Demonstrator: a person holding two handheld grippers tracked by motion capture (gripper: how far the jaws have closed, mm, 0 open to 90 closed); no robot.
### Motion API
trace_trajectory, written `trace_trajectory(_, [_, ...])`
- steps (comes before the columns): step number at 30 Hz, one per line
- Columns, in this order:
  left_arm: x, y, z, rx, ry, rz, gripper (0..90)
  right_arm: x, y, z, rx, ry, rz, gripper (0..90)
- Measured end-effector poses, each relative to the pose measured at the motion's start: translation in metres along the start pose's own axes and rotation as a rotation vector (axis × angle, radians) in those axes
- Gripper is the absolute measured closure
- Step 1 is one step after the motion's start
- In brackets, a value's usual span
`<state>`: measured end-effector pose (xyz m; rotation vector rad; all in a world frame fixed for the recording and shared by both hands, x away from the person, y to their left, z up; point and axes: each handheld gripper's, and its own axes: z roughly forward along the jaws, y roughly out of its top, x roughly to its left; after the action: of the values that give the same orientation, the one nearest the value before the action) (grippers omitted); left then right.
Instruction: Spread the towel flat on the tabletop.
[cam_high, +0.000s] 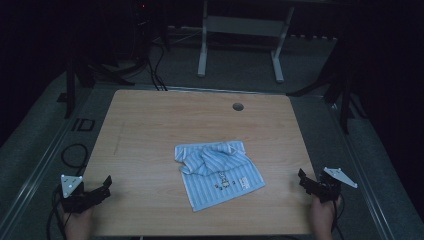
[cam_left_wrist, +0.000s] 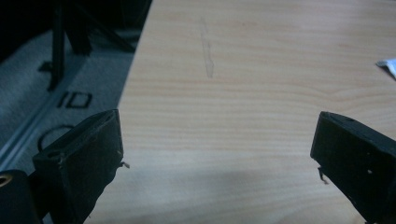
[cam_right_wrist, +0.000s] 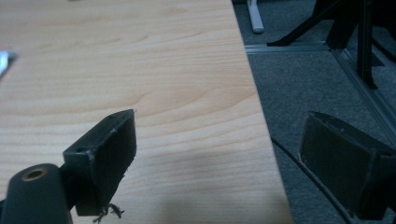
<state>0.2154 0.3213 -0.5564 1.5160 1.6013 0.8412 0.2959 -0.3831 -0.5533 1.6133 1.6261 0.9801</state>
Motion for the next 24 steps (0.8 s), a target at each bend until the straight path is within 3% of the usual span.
trace_trajectory(3, [-0.002,0.002,0.002,0.063,-0.007,0.008,2.9,0.004,0.0,0.001,0.016,-0.025,-0.02,10.9])
trace_trajectory(6, [-0.003,0.005,0.005,0.116,-0.021,0.018,3.0,0.003,0.001,0.003,0.039,-0.015,-0.026,10.9])
trace_trajectory(7, [-0.003,0.007,0.007,0.148,-0.028,0.032,2.9,0.003,0.003,0.006,0.095,-0.025,-0.034,10.9])
trace_trajectory(8, [-0.003,0.009,0.007,0.169,-0.026,0.049,2.9,0.003,0.003,0.006,0.095,-0.025,-0.034,10.9])
trace_trajectory(10, [-0.003,0.012,0.008,0.208,-0.025,0.084,2.9,0.0,0.007,0.009,0.157,0.024,-0.009,10.9])
trace_trajectory(12, [-0.002,0.016,0.008,0.241,-0.028,0.098,3.0,-0.003,0.01,0.009,0.178,0.045,-0.001,10.9])
trace_trajectory(14, [-0.002,0.022,0.009,0.319,-0.035,0.134,2.9,-0.003,0.013,0.009,0.201,0.037,-0.011,10.9])
trace_trajectory(15, [0.0,0.028,0.009,0.385,-0.055,0.168,2.9,-0.004,0.018,0.008,0.263,0.056,-0.04,12.1])
trace_trajectory(16, [0.0,0.028,0.009,0.385,-0.055,0.168,2.9,-0.004,0.018,0.008,0.263,0.056,-0.04,12.1])
trace_trajectory(17, [0.002,0.031,0.009,0.413,-0.061,0.17,2.9,-0.003,0.023,0.007,0.318,0.04,-0.085,12.2])
trace_trajectory(18, [0.004,0.035,0.009,0.443,-0.065,0.175,2.9,-0.003,0.023,0.007,0.318,0.04,-0.085,12.2])
trace_trajectory(19, [0.006,0.038,0.008,0.459,-0.067,0.18,2.9,-0.002,0.03,0.004,0.401,0.059,-0.126,12.4])
trace_trajectory(20, [0.007,0.042,0.007,0.475,-0.066,0.184,2.9,-0.002,0.03,0.004,0.401,0.059,-0.126,12.4])
trace_trajectory(21, [0.008,0.045,0.007,0.496,-0.071,0.193,2.9,-0.002,0.039,0.001,0.522,0.091,-0.175,13.1])
trace_trajectory(22, [0.009,0.047,0.006,0.52,-0.075,0.212,2.9,-0.002,0.039,0.001,0.522,0.091,-0.175,13.1])
trace_trajectory(24, [0.011,0.051,0.006,0.559,-0.084,0.243,2.9,-0.002,0.048,-0.003,0.62,0.125,-0.245,13.9])
